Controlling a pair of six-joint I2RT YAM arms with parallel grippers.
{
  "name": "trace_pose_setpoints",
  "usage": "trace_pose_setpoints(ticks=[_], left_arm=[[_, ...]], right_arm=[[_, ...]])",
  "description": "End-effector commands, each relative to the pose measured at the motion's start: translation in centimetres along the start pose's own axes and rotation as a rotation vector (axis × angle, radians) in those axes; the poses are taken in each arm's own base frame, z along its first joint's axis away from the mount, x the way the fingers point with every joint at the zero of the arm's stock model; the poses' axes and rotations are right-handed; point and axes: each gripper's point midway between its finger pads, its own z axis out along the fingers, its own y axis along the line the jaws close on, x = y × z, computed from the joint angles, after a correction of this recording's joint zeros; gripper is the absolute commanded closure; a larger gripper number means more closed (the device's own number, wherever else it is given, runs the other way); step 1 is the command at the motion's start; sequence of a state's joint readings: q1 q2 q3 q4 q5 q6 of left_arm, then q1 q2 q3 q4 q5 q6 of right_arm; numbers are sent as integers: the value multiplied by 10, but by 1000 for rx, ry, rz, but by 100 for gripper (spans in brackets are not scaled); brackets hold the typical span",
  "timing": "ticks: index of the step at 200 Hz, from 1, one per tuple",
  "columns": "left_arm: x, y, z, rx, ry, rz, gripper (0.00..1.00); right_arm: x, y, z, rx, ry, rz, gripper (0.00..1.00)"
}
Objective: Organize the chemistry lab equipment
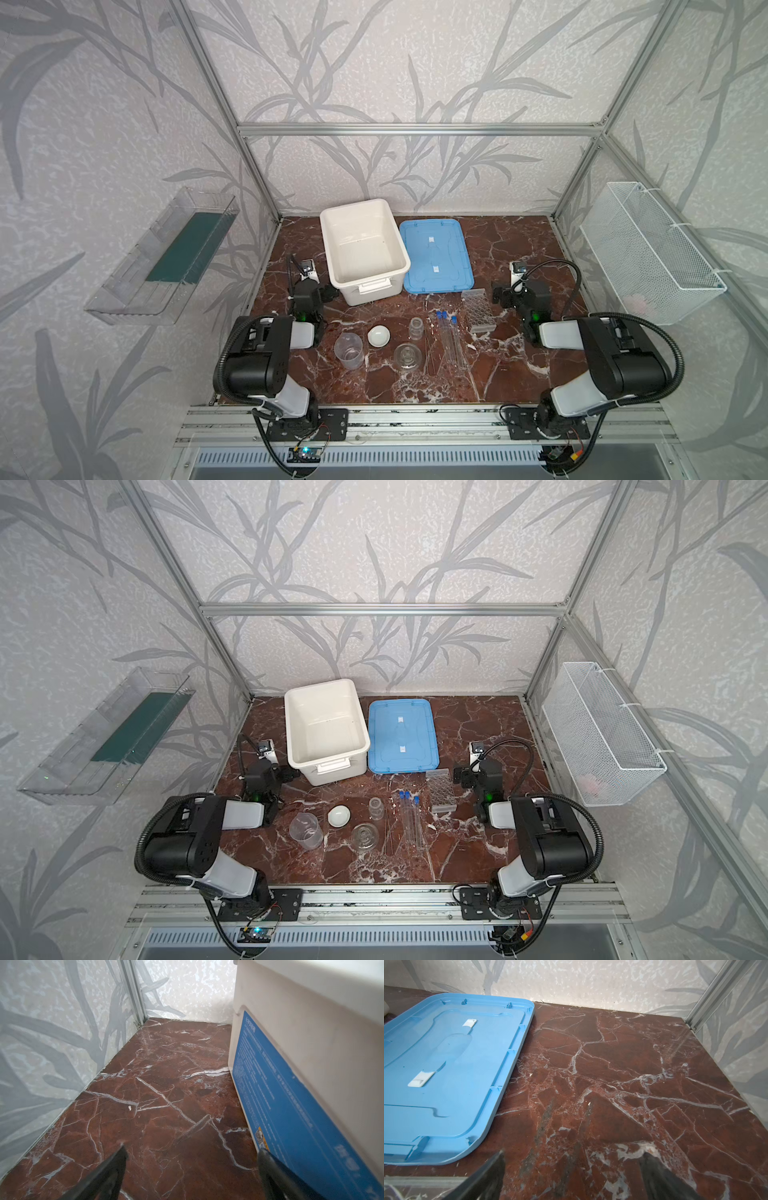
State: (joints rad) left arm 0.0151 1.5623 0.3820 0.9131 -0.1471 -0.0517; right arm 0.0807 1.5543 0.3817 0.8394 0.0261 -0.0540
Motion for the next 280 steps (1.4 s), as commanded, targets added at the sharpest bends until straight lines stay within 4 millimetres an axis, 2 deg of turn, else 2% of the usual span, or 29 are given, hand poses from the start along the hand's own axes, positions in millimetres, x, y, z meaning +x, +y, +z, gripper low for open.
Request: trace_pose_setpoints(ticks=[1, 233, 261, 280], left_arm=[[-3, -1, 0, 4, -15, 18, 1], [-3, -1, 0, 4, -15, 18, 1], [-5, 2, -3, -12, -27, 5, 1], [-15, 10, -12, -44, -57, -14, 2]], right_arm=[[-16, 0, 1, 2, -42, -8, 1], [-17, 0, 1, 2, -46, -8, 1], [-17, 0, 0, 2, -47, -7, 1], [-26, -4, -4, 24, -78, 7, 1]])
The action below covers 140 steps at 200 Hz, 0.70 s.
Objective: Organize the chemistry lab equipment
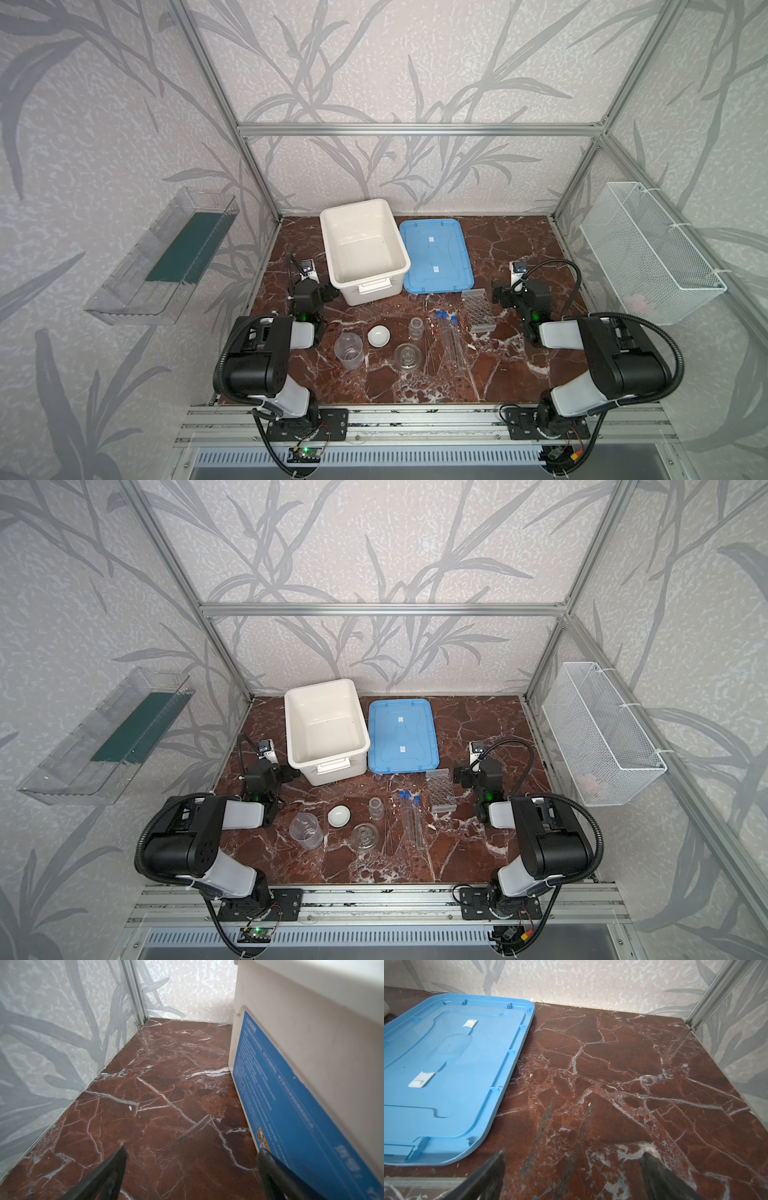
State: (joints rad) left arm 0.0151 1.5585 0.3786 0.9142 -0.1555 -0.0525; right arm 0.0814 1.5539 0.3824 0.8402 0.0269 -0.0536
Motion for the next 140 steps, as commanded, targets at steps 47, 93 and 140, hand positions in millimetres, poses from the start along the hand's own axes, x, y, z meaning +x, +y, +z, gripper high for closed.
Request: trace_pose_setpoints(ticks=[47, 93, 140], left_arm=[[-33, 45, -33, -244, 34, -121, 1], [-54, 64, -65, -363, 101, -383, 1], [-105, 30, -103, -186, 87, -438, 1]], right_arm=[[-46, -5, -21, 13, 54, 66, 1], [-71, -10, -53, 32, 49, 303, 1], [-84, 35, -89, -236, 189, 355, 1]])
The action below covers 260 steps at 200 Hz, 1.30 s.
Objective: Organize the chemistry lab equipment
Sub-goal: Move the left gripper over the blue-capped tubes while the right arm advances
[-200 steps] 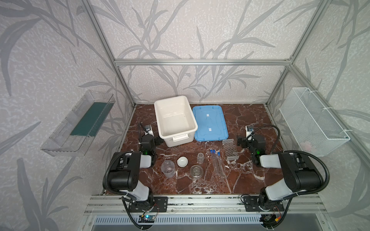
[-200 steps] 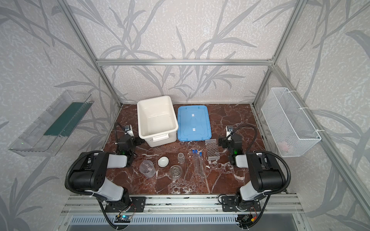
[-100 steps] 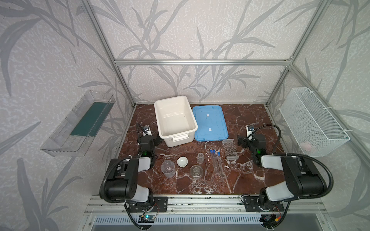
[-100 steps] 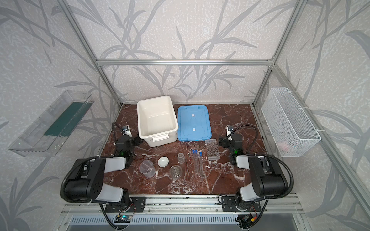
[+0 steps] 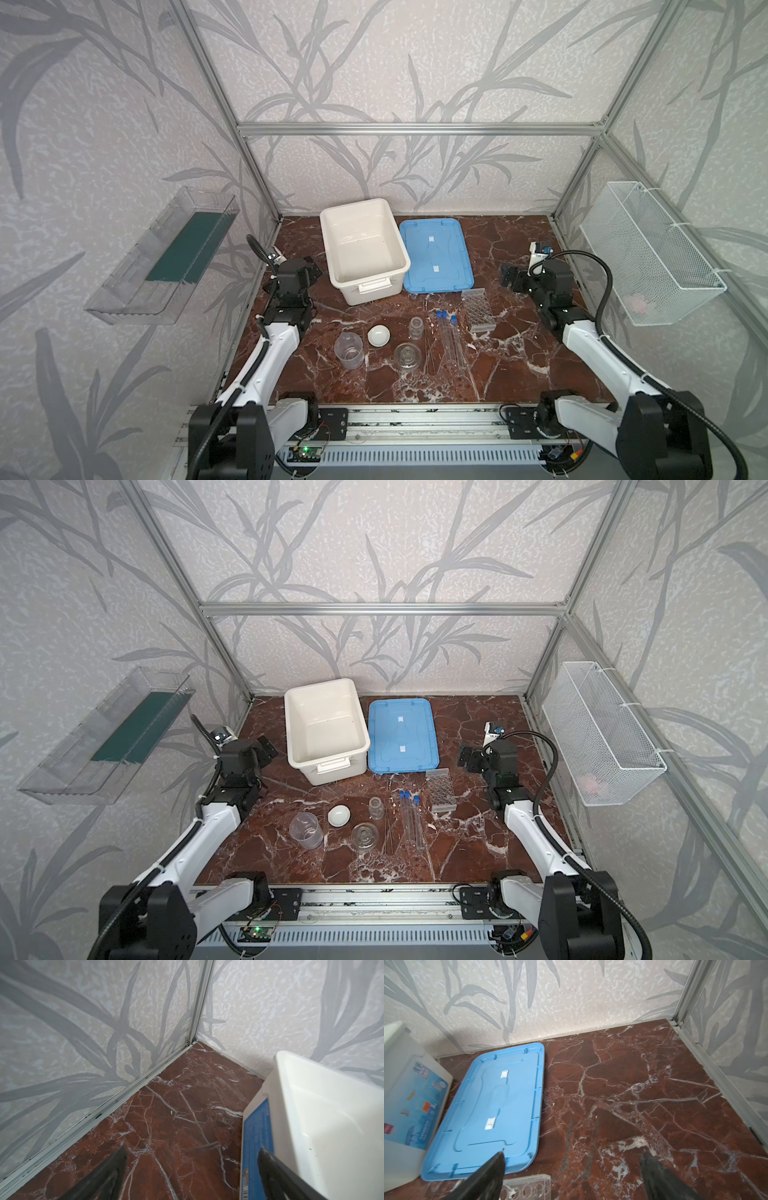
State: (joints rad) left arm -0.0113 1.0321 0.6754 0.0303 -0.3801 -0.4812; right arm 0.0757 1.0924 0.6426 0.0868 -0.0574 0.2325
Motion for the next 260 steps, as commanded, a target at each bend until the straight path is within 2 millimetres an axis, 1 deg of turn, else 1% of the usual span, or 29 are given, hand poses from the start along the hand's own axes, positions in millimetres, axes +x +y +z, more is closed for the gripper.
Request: trace_pose_setpoints(ticks=[1, 10, 34, 43, 58, 68, 80, 98, 118, 134, 148, 161, 182, 204, 220, 231, 237, 260], left_arm=[[5, -4, -28, 9, 93, -30, 1], [-1, -16, -40, 53, 98, -17, 1], [-16, -62, -81, 199, 107, 82, 1], [-22, -75, -97, 246, 115, 110, 1], [-32, -88, -120, 303, 130, 138, 1], [-34, -98, -133, 352, 156, 140, 1], [-29, -119, -148, 456, 217, 127, 1], [-3, -159, -173, 609, 357, 138, 1], [29, -198, -206, 708, 438, 231, 2], [55, -223, -229, 761, 479, 301, 6], [82, -243, -250, 815, 538, 354, 7], [109, -256, -267, 845, 608, 386, 13], [151, -268, -290, 877, 717, 413, 22], [194, -268, -299, 856, 795, 454, 32], [218, -267, -301, 833, 826, 494, 37], [231, -268, -301, 825, 839, 526, 45], [238, -268, -301, 815, 854, 546, 47], [265, -270, -307, 811, 944, 571, 50]], right_arm=[[19, 28, -19, -141, 175, 71, 1], [22, 37, -25, -184, 230, 73, 1], [31, 56, -41, -275, 362, 86, 1], [35, 62, -47, -297, 395, 90, 1], [39, 65, -57, -305, 435, 86, 1], [41, 68, -62, -311, 443, 87, 1], [43, 72, -69, -322, 447, 84, 0], [46, 76, -78, -323, 464, 84, 1], [45, 80, -85, -338, 468, 102, 4], [45, 84, -89, -356, 471, 119, 4], [47, 85, -93, -365, 479, 130, 4], [49, 84, -95, -360, 488, 131, 4], [57, 79, -96, -336, 510, 128, 4], [68, 74, -94, -310, 547, 132, 5], [73, 72, -91, -304, 560, 132, 5], [77, 70, -89, -296, 564, 132, 5], [77, 69, -89, -292, 565, 130, 5], [78, 69, -89, -295, 559, 125, 5]])
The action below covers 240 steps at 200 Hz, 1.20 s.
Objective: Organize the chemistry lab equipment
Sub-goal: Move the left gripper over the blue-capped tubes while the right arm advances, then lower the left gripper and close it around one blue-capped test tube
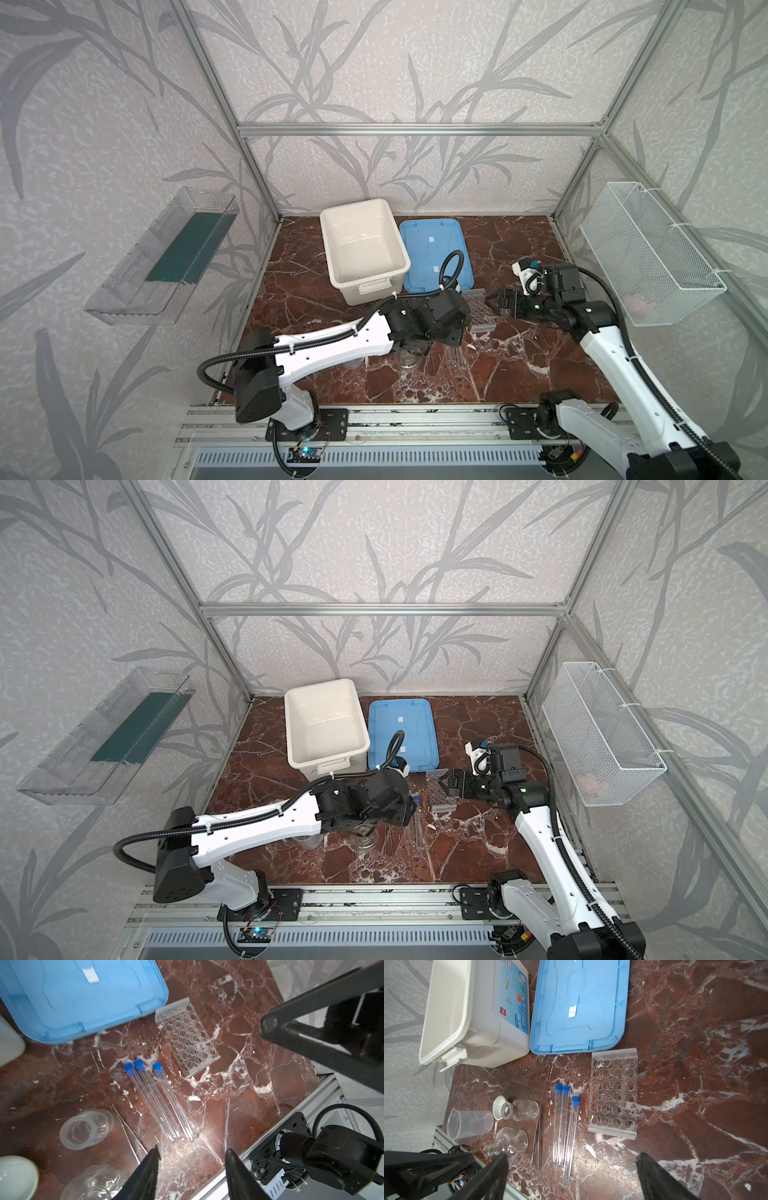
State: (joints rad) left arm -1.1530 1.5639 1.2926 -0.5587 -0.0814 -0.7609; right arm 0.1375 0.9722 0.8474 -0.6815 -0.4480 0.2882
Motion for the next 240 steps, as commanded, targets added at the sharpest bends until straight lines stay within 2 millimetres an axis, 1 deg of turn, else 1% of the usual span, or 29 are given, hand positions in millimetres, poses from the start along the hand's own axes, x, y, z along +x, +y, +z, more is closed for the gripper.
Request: trace_pose_setpoints(ticks=[1, 15, 32, 41, 60, 79, 89, 94, 117, 134, 153, 183, 209, 240], left_arm=[[9, -10, 13, 19, 66, -35, 50], [17, -4, 22, -35, 86, -26, 52], [27, 18, 34, -143, 114, -17, 56], [33, 25, 41, -167, 129, -17, 57], [44, 27, 60, -140, 153, -43, 57], [51, 31, 73, -156, 185, -57, 58], [52, 35, 76, -173, 184, -53, 58], [53, 37, 77, -185, 184, -49, 61], [57, 59, 84, -275, 204, -69, 62], [59, 61, 92, -259, 209, -78, 63], [59, 64, 95, -278, 213, -71, 64], [63, 70, 104, -285, 240, -86, 65], [58, 78, 102, -341, 234, -62, 66], [58, 76, 106, -331, 235, -58, 66]], right_arm=[[7, -4, 2, 11, 19, 3, 5], [8, -4, 2, 9, 19, 6, 5], [9, 0, 0, -11, 13, 10, 5], [10, 3, -1, -30, 10, 12, 5], [12, 12, -3, -80, 7, -10, 2], [13, 11, -4, -71, 3, -21, 1], [13, 10, -5, -65, 0, -26, 1], [13, 9, -5, -62, -1, -26, 1], [13, 8, -5, -63, -4, -20, 1], [13, 8, -4, -65, -2, -19, 1], [14, 6, -4, -55, 0, -19, 1], [14, 4, -2, -49, -1, -18, 1], [14, 2, -1, -43, 0, -15, 1], [16, 0, -1, -35, 2, -14, 1]])
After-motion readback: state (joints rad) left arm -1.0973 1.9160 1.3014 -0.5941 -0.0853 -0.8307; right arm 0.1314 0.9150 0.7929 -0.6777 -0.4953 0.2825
